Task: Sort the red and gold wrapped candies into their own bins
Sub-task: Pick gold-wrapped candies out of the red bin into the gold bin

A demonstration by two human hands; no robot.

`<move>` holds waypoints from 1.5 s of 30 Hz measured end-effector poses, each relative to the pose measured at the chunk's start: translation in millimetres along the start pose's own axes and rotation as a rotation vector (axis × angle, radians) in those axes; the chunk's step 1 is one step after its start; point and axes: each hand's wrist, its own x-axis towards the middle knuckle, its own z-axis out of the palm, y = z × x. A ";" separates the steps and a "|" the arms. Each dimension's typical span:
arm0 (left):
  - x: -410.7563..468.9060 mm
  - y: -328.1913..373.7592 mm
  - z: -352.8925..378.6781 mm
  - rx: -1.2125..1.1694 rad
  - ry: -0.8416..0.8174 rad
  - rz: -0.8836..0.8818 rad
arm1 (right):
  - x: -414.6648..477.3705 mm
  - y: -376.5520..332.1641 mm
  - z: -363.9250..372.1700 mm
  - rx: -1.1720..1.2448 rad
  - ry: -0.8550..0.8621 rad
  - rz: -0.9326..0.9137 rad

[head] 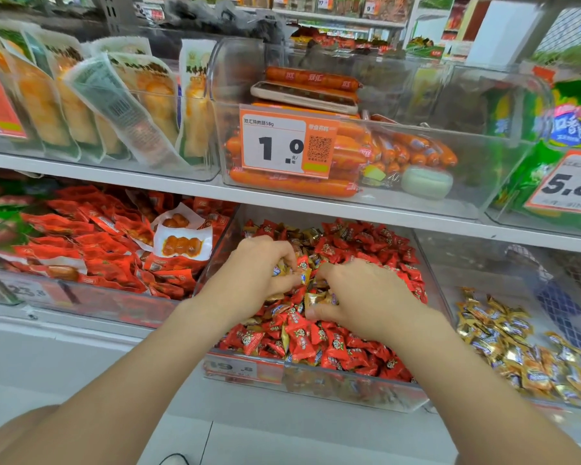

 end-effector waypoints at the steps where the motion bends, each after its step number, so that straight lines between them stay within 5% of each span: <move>1: 0.6 -2.7 3.3 0.001 -0.003 0.030 | 0.6 -1.2 -1.0 0.001 0.005 -0.013; 8: 0.7 1.1 6.7 0.110 -0.130 0.111 | -1.7 -7.5 -0.3 -0.106 0.082 -0.082; 15: -9.3 -2.4 2.2 -0.103 0.095 0.051 | -1.0 -4.2 0.8 -0.111 0.133 -0.051; 22: -31.8 17.5 -9.4 -0.601 0.242 -0.171 | -17.9 5.3 -17.1 0.620 0.381 0.036; 26: -47.8 54.7 -6.0 -0.804 0.196 -0.190 | -50.4 29.3 -32.7 1.273 0.182 0.137; 28: -52.0 78.1 1.6 -0.854 0.129 -0.146 | -70.9 52.0 -37.9 1.399 0.130 0.246; 34: -46.4 163.6 38.1 -1.043 -0.116 -0.111 | -124.6 147.7 -19.7 1.292 0.312 0.536; 39: -10.9 232.1 91.9 -0.505 -0.073 0.202 | -157.1 214.2 29.6 0.690 0.293 0.713; 45: 42.6 265.5 166.1 -0.244 -0.172 0.124 | -164.1 239.0 50.6 0.787 0.255 0.717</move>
